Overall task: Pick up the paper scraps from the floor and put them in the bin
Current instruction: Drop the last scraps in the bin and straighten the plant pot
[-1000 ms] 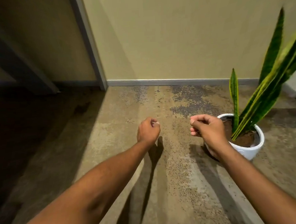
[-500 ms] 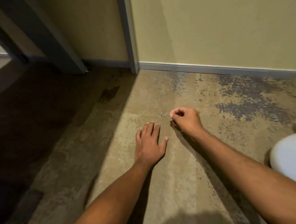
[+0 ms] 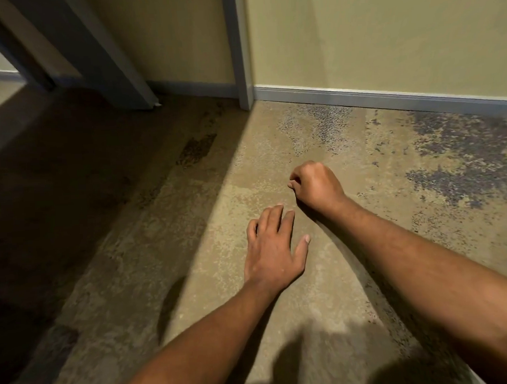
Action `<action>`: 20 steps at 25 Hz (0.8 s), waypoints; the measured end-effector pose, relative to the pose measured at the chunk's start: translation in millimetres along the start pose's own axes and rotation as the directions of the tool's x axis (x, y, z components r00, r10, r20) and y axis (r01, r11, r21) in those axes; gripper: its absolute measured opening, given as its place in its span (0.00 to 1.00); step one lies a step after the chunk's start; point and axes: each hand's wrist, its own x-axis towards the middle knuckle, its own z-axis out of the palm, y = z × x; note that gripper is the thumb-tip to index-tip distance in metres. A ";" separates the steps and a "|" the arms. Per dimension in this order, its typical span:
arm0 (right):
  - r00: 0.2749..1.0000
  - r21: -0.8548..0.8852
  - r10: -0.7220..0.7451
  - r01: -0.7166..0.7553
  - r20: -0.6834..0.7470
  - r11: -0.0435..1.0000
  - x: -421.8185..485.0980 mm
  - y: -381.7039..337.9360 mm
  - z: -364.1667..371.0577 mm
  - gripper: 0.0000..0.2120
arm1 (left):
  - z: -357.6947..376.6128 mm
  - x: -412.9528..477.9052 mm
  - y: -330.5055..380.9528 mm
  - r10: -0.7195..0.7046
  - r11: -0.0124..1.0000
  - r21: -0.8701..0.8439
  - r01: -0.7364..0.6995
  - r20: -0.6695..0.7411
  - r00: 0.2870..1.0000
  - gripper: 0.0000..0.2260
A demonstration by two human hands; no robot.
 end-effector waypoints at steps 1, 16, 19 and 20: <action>0.999 -0.040 -0.032 0.033 0.010 0.999 1.9 -0.5 -2.0 0.08 | 0.0 0.0 -0.3 0.002 1.000 0.004 -0.002 -0.002 1.000 0.28; 0.846 0.790 0.443 -0.478 0.296 0.385 -13.7 21.4 -15.2 0.10 | -3.3 0.2 0.9 -0.019 1.000 0.018 0.018 0.033 0.999 0.29; 0.849 0.776 0.421 -0.489 0.319 0.398 -19.1 26.8 -18.0 0.08 | -4.7 -0.9 2.4 -0.014 1.000 0.022 0.014 0.037 0.999 0.30; 0.877 0.718 0.393 -0.459 0.275 0.522 -20.5 26.1 -16.2 0.06 | -4.6 -1.1 2.4 -0.014 1.000 0.024 0.013 0.038 0.999 0.30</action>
